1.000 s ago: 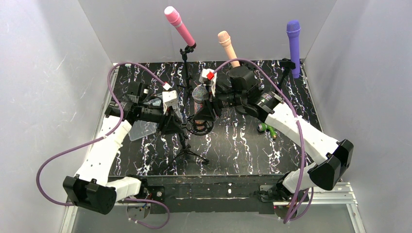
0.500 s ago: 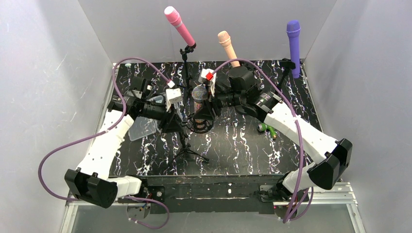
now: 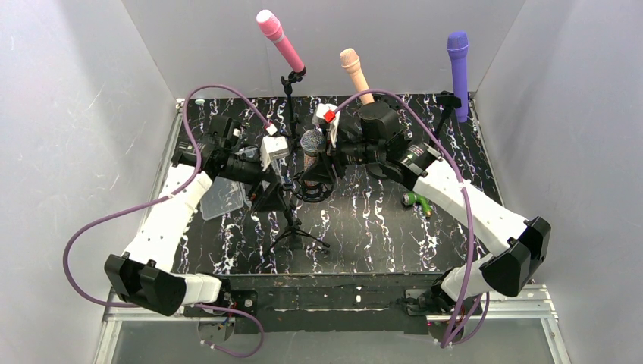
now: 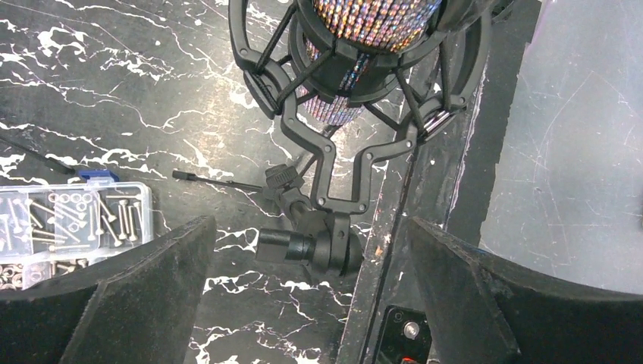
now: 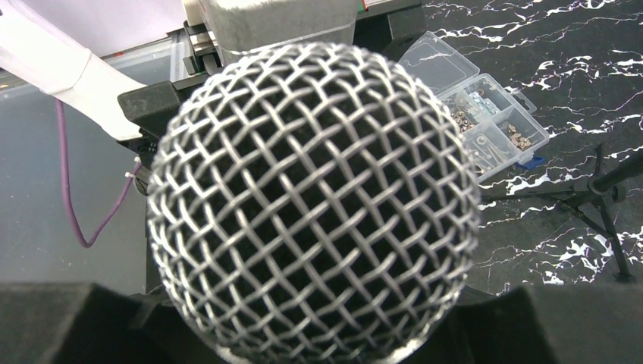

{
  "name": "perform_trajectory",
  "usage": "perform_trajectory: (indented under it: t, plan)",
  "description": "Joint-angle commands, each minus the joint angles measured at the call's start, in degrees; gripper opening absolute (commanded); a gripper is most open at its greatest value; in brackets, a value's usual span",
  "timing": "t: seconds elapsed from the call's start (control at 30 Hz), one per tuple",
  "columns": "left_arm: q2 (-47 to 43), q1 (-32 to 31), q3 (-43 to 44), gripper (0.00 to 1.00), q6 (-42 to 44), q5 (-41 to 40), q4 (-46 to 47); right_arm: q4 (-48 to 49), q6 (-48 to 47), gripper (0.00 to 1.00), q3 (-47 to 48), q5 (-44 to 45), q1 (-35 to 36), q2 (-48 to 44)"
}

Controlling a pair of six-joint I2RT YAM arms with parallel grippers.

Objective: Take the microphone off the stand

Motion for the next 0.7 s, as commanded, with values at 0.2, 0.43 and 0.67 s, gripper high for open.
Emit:
perform_trajectory:
  t: [0.2, 0.43, 0.67]
  plan:
    - [2.19, -1.79, 5.8, 0.98, 1.44, 3.27, -3.21, 7.35, -0.74, 0.01, -3.2, -1.12, 0.34, -4.01]
    - [4.99, -4.4, 7.35, 0.95, 2.2, 4.7, -3.28, 7.69, -0.71, 0.01, -3.9, -1.87, 0.34, -4.09]
    - [6.87, -5.96, 7.79, 0.61, 2.55, 5.25, -4.1, 8.23, -0.7, 0.01, -4.49, -1.96, 0.39, -4.15]
